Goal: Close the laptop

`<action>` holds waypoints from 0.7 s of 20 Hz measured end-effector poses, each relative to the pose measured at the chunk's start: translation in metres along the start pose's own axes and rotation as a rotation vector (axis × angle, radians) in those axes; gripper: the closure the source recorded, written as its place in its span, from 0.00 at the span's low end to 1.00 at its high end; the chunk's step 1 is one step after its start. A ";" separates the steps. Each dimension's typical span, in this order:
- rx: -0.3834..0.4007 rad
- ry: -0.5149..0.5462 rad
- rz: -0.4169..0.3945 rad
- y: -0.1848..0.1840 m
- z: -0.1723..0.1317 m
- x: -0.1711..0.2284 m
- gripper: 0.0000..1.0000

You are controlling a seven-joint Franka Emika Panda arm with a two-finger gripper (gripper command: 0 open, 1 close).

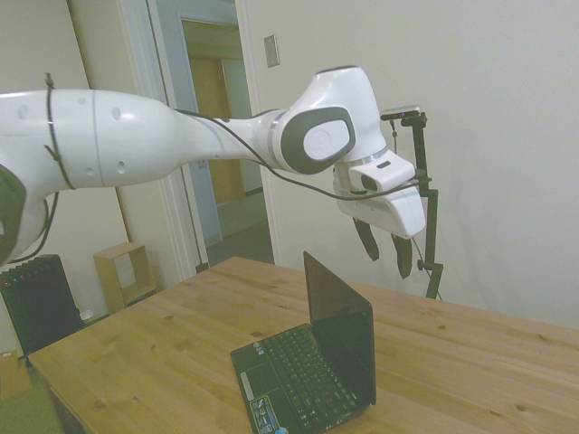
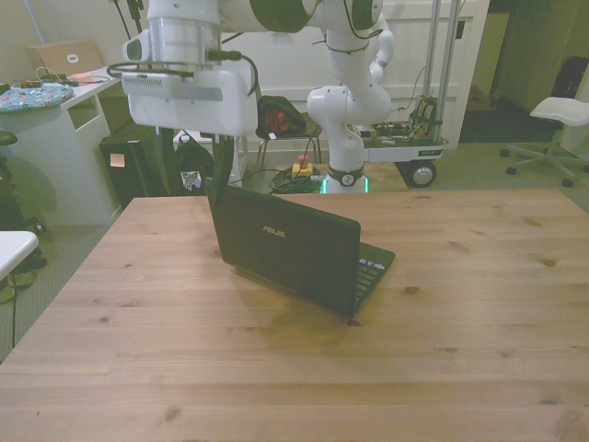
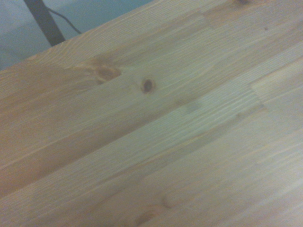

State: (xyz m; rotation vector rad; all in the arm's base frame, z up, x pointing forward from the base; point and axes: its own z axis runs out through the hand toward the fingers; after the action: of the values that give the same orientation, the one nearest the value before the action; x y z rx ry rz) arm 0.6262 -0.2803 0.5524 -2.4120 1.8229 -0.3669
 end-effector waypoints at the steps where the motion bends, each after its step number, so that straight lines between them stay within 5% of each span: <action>1: 0.002 -0.015 -0.001 -0.007 0.009 -0.004 1.00; 7: -0.009 -0.106 0.033 -0.023 0.046 -0.035 1.00; 14: -0.018 -0.130 0.081 -0.013 0.045 -0.042 1.00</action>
State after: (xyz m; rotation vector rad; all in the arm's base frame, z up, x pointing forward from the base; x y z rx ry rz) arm 0.6387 -0.2394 0.5058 -2.3053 1.8673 -0.1832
